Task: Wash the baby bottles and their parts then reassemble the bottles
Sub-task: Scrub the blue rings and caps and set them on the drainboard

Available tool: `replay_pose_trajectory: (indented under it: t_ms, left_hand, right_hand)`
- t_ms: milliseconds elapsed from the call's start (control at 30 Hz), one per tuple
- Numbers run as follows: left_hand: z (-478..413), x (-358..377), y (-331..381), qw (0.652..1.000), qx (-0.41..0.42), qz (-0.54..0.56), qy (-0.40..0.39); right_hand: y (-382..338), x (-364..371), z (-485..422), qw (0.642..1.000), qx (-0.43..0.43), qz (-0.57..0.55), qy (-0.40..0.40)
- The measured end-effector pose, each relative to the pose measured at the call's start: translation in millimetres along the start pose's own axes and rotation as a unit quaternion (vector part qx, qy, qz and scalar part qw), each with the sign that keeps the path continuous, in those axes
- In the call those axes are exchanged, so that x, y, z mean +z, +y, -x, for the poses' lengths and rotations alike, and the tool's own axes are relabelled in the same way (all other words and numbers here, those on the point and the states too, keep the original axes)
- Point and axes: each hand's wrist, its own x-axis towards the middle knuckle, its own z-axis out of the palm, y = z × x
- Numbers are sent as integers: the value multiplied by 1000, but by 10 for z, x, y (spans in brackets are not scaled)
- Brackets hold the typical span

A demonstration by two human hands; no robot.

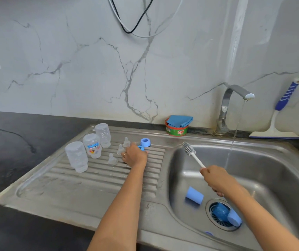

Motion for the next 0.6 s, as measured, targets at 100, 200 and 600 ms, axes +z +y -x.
replay_pose_trajectory:
  t_ms: [100, 200, 600]
  left_hand:
    - [39, 11, 16, 1000, -2, -4, 3]
    - [156, 10, 143, 1000, 6, -3, 25]
    - [1167, 789, 944, 919, 222, -91, -312]
  right_hand:
    - [6, -40, -10, 1000, 9, -10, 5]
    - [58, -142, -12, 999, 25, -17, 16]
    - [542, -488, 99, 995, 89, -21, 48]
